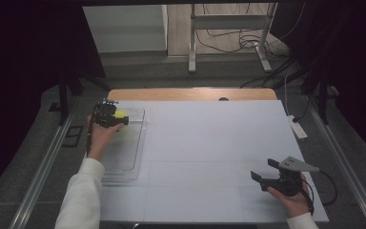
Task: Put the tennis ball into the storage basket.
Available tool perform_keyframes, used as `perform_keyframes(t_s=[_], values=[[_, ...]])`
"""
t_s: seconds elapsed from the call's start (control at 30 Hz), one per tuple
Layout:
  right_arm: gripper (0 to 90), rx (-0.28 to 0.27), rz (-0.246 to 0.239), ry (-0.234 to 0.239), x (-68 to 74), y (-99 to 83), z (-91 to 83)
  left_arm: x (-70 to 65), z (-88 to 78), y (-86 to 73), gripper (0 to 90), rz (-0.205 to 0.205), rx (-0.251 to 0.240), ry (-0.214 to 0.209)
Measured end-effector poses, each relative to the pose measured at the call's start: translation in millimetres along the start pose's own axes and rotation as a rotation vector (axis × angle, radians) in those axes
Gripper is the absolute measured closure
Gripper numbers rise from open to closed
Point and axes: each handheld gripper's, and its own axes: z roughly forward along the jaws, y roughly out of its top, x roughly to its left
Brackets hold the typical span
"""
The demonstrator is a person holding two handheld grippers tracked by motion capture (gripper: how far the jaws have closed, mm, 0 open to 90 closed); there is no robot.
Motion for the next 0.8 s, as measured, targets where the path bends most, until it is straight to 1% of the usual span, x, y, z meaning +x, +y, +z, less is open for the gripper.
perform_keyframes(t_s=[0.2, 0.27, 0.37, 0.57, 0.6, 0.73, 0.8], values=[[12.0, 0.002, 0.0, -0.002, -0.9, -0.1, 0.1, -1.6, 5.4, -0.7, 26.2, 0.018, 0.032, 0.009], [12.0, 0.002, 0.0, -0.001, -0.9, -0.2, 0.1, -2.4, 6.4, -0.9, 26.2, 0.023, 0.036, 0.005], [12.0, 0.001, -0.001, 0.001, -0.8, -0.3, 0.3, -3.3, 7.3, -1.2, 26.1, 0.024, 0.043, 0.003], [12.0, 0.002, 0.001, 0.001, -0.6, -0.3, 0.4, -3.5, 11.5, -1.6, 26.0, 0.027, 0.068, 0.017], [12.0, 0.002, 0.0, 0.001, -0.6, -0.3, 0.4, -3.7, 12.6, -1.7, 26.0, 0.035, 0.075, 0.021], [12.0, 0.002, 0.0, 0.002, -0.5, -0.3, 0.3, -4.7, 14.2, -2.1, 25.9, 0.034, 0.082, 0.022], [12.0, 0.003, 0.0, 0.002, -0.5, -0.3, 0.3, -5.2, 15.5, -2.3, 25.8, 0.042, 0.088, 0.026]])
